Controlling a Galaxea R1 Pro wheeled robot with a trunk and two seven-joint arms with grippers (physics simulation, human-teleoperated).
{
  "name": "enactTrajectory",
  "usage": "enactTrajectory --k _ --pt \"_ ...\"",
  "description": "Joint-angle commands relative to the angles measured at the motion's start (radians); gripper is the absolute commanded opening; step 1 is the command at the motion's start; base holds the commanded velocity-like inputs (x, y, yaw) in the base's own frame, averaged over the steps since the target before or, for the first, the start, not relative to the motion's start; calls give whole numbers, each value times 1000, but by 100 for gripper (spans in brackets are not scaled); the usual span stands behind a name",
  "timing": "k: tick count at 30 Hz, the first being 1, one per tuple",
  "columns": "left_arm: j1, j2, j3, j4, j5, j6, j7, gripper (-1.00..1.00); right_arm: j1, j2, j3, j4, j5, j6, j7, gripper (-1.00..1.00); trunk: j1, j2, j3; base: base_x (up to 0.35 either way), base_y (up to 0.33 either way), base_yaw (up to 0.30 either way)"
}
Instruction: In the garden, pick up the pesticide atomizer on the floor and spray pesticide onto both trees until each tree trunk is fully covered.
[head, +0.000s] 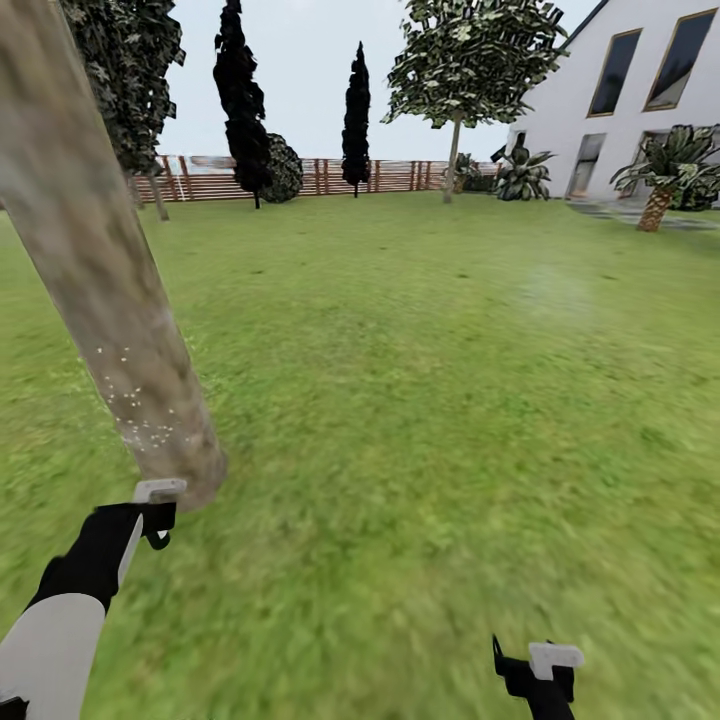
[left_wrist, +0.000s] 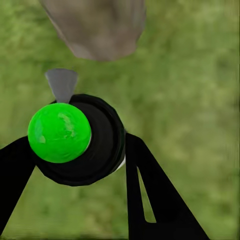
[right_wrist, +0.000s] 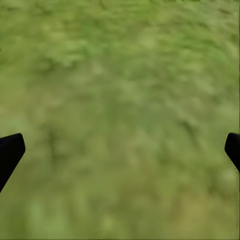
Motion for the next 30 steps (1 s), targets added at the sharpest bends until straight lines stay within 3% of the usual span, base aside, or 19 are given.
enactTrajectory --k 1,6,19,30 --pt "0 0 0 -1 0 0 0 -100 0 0 0 0 0 0 0 100 0 0 0 94 -264 274" --pt "0 0 0 -1 0 -1 0 -100 0 0 0 0 0 1 0 100 0 0 0 109 -264 215" --pt "0 -1 0 0 0 0 0 -100 0 0 0 0 0 0 2 100 0 0 0 165 -247 10" --pt "0 -1 1 0 0 0 0 -100 0 2 0 0 0 1 2 100 0 0 0 139 -246 172"
